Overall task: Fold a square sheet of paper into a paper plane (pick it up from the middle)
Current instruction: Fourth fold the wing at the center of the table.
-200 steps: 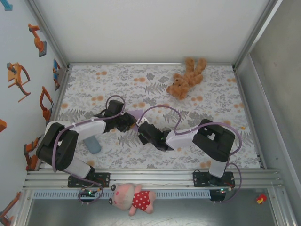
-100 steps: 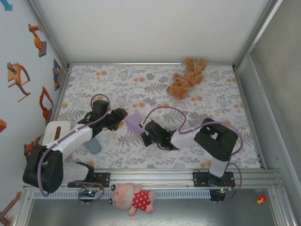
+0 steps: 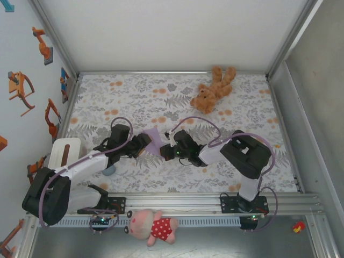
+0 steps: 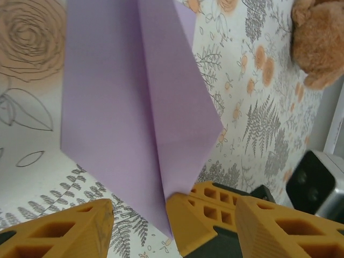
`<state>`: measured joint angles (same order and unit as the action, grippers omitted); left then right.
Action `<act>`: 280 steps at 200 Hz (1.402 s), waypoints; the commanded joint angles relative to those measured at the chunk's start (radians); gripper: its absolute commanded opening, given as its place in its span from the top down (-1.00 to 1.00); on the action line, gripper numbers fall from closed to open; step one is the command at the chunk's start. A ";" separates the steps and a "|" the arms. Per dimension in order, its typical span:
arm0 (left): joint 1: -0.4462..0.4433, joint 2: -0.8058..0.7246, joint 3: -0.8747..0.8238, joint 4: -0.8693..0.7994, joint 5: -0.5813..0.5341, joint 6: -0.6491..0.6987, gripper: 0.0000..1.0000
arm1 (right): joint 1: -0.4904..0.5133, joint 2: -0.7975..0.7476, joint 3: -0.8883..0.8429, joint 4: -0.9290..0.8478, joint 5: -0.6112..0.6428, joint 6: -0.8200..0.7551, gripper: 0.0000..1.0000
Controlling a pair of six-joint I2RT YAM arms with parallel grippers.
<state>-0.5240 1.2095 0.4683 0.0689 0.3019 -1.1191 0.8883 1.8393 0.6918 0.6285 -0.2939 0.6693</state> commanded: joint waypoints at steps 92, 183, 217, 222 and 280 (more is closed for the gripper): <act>-0.016 0.200 0.107 0.101 0.051 0.107 -0.15 | -0.083 0.125 -0.081 0.348 -0.170 0.352 1.00; -0.019 0.336 0.165 0.109 0.065 0.176 0.15 | -0.105 0.120 -0.098 0.361 -0.171 0.381 1.00; -0.019 0.355 0.189 0.069 0.053 0.195 0.14 | -0.107 0.129 -0.096 0.362 -0.175 0.388 1.00; -0.019 0.359 0.191 0.061 0.050 0.197 0.13 | -0.107 0.130 -0.096 0.362 -0.177 0.389 1.00; -0.018 0.401 0.220 0.024 0.053 0.209 0.10 | -0.109 0.135 -0.090 0.362 -0.177 0.392 1.00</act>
<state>-0.5365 1.5833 0.6605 0.1352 0.3523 -0.9413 0.7864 1.9587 0.6037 0.9699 -0.4641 1.0519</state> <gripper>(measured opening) 0.446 0.048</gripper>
